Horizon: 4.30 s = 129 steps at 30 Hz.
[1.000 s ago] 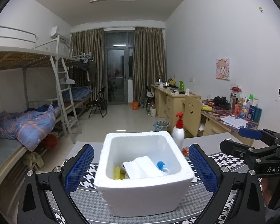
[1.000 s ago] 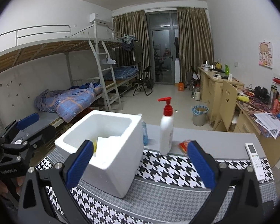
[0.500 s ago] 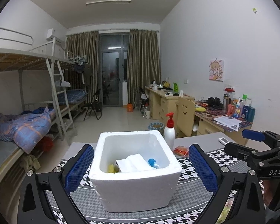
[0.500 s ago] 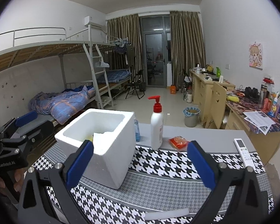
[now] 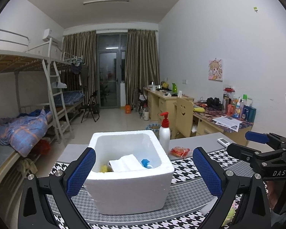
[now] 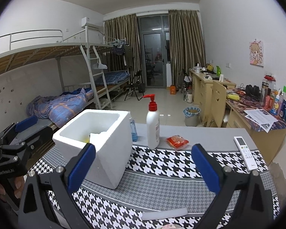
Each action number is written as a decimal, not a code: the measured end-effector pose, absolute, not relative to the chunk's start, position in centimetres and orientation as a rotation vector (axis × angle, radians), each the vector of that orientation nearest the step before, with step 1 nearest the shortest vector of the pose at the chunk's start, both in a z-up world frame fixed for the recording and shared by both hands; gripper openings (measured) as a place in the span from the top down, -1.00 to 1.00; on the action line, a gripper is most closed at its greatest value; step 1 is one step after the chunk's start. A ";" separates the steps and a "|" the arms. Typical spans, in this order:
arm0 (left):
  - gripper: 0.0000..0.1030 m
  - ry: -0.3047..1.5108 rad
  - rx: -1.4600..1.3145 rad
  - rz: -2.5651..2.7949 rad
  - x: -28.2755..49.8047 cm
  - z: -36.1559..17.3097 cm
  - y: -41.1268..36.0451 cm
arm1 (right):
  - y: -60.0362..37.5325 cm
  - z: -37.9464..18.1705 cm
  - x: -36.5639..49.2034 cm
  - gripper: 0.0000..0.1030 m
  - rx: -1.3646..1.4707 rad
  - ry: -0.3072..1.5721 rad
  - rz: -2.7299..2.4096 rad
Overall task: Organize soft objects
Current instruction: 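Withdraw both tools from the box back over the table, then reach the left tool to the white foam stick while the right tool reaches the green packet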
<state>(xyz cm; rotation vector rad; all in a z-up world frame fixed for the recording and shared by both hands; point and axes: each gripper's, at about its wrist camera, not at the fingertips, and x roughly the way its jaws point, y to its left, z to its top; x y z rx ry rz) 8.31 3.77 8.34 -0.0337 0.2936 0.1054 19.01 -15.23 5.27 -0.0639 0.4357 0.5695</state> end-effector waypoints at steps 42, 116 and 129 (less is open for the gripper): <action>-0.98 0.386 -0.014 -0.067 10.1 4.5 -0.6 | -20.9 2.8 18.1 -0.97 -0.017 0.472 0.434; -0.98 0.654 0.139 -0.291 15.1 -4.6 -6.3 | -24.5 -5.5 17.6 -0.97 0.014 0.671 0.328; -0.92 0.731 0.176 -0.361 16.5 -6.3 -7.0 | -24.9 -7.2 17.2 -0.97 0.019 0.711 0.339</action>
